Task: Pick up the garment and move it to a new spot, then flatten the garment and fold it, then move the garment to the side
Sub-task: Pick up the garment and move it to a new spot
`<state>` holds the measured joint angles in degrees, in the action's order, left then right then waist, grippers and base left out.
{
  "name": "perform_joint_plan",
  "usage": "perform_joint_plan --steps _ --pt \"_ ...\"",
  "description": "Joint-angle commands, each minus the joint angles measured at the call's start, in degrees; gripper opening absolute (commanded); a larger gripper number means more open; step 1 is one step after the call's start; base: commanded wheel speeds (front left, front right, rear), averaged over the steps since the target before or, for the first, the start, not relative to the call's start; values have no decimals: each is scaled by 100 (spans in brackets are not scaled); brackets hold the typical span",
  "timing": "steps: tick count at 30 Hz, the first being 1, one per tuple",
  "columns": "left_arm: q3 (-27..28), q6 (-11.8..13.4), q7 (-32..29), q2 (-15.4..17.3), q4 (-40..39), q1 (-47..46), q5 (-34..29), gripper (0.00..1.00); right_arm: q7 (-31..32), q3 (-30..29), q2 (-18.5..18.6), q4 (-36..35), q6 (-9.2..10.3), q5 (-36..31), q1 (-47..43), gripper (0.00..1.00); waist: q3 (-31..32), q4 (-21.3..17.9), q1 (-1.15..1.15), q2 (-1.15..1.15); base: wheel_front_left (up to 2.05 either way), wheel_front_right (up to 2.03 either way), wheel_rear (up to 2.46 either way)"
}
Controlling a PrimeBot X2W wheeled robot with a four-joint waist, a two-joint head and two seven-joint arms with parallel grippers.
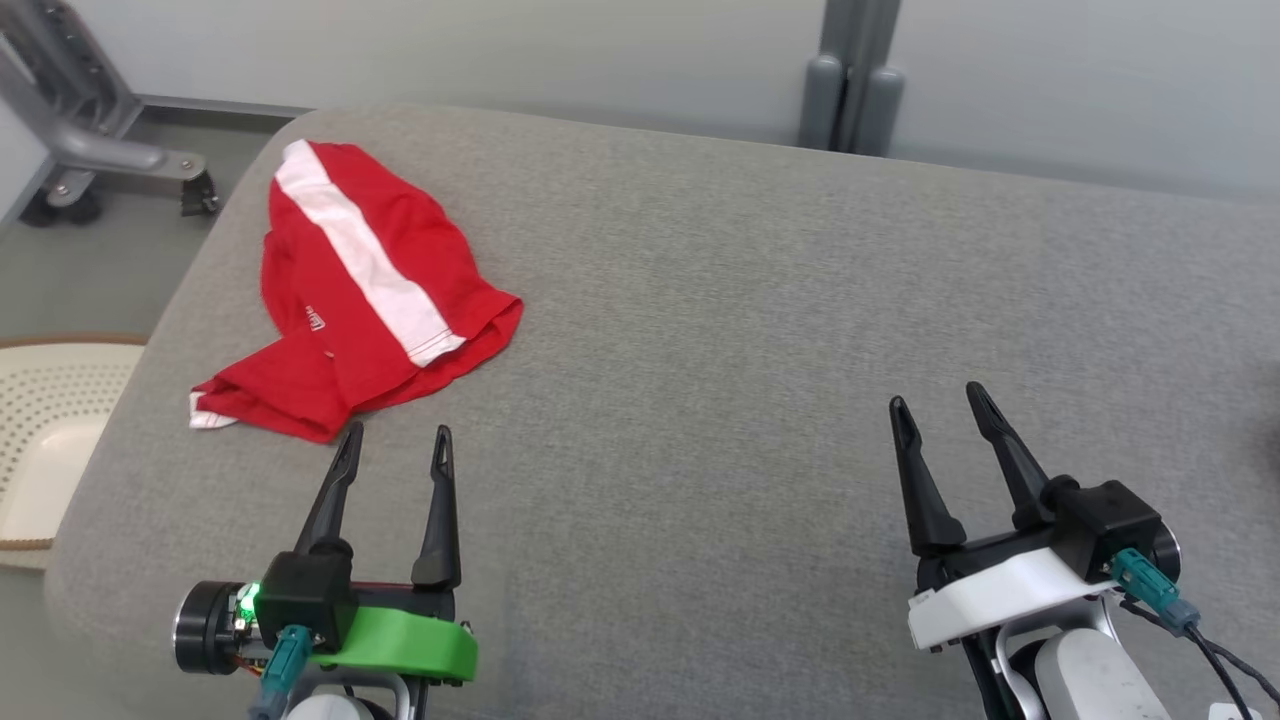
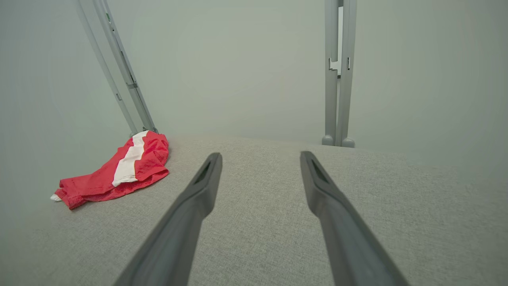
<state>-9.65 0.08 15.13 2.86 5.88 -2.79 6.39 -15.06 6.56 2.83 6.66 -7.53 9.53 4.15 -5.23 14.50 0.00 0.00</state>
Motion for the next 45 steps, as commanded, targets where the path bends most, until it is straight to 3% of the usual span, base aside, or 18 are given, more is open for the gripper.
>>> perform_joint_plan --steps 1,11,18,30,36,45 --pt "36 30 0 7 5 86 5 100 -15 30 11 36 9 25 45 100 46 574 0 0 0 0 0" --pt "118 37 0 7 -17 170 17 100 -16 443 16 301 9 140 169 100 77 1266 0 0 0 0 0" --pt "131 73 0 7 -66 202 47 100 -16 470 15 345 9 181 188 100 44 1402 0 0 0 0 0" --pt "418 132 0 6 -2 -30 247 100 -15 465 16 314 9 41 312 100 -229 1164 0 0 0 0 0" --pt "702 -107 0 40 209 -463 110 100 -15 341 18 199 9 -208 511 100 -715 939 0 0 0 0 0" --pt "1030 -534 -50 477 1346 -2007 389 100 -15 60 94 -335 9 -408 1016 100 -1693 437 0 0 0 0 0"
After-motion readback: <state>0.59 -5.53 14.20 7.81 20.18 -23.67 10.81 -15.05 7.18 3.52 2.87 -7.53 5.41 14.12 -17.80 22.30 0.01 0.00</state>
